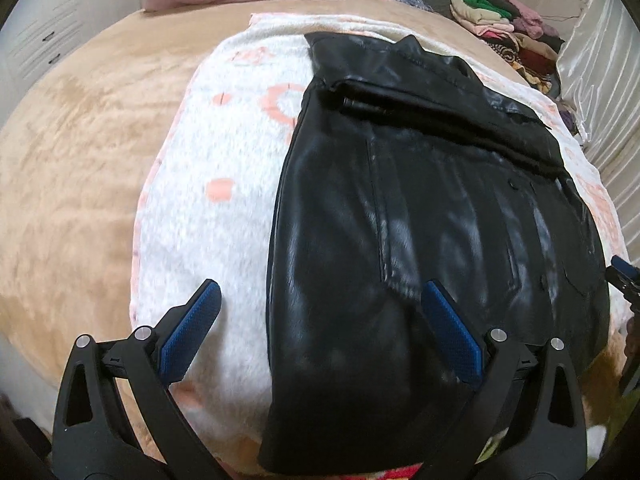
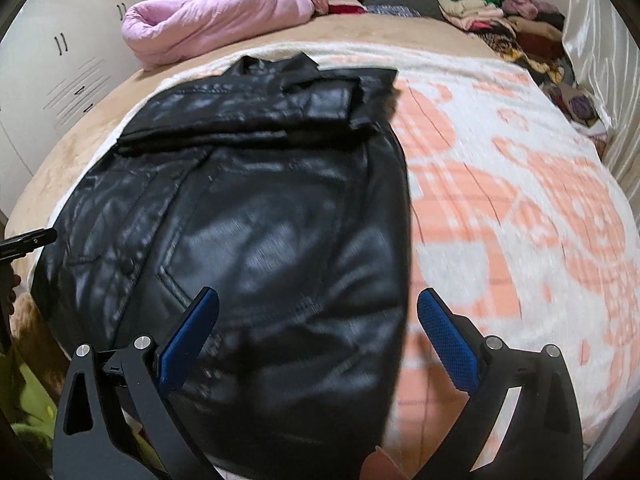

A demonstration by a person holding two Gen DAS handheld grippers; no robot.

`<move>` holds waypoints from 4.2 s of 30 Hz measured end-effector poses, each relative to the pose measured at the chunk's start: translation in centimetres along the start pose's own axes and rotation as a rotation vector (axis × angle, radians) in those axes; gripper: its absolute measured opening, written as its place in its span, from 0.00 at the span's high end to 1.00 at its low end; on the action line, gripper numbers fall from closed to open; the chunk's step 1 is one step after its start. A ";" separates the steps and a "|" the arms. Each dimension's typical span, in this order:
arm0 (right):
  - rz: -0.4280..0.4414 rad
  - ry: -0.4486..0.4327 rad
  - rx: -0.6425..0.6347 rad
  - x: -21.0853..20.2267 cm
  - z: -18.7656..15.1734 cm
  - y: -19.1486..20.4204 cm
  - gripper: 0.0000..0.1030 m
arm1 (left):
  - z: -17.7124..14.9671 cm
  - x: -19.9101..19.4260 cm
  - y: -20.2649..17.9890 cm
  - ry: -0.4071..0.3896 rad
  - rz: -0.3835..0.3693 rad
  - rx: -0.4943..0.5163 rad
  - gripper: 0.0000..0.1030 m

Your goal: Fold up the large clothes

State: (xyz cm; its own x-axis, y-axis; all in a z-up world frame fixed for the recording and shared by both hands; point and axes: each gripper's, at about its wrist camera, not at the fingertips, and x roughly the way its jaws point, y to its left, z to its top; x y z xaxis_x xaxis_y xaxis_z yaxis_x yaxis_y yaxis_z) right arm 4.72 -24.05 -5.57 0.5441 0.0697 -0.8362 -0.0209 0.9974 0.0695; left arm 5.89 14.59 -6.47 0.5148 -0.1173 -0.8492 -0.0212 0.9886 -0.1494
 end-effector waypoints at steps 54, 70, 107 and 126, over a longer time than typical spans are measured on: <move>0.427 -0.205 0.194 -11.0 1.2 -5.2 0.91 | 2.2 -9.9 0.8 -0.207 -0.333 -0.097 0.95; 0.396 -0.247 0.281 -9.3 8.0 -6.5 0.91 | 9.1 -9.3 -0.4 -0.274 -0.299 -0.120 0.94; 0.282 -0.067 0.456 7.2 19.2 -10.6 0.81 | 20.9 5.0 -0.8 -0.146 -0.195 -0.174 0.86; -0.021 -0.218 0.149 5.6 19.0 -9.3 0.37 | 20.5 4.0 -0.2 -0.232 -0.090 -0.094 0.57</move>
State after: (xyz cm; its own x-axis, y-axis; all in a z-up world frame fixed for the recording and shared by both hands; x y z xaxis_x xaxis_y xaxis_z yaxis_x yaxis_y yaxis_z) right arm 23.89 -33.31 -0.63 0.7113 0.0265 -0.7023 0.1078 0.9834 0.1462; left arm 25.58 15.84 0.54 0.7005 -0.1689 -0.6934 -0.0405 0.9606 -0.2749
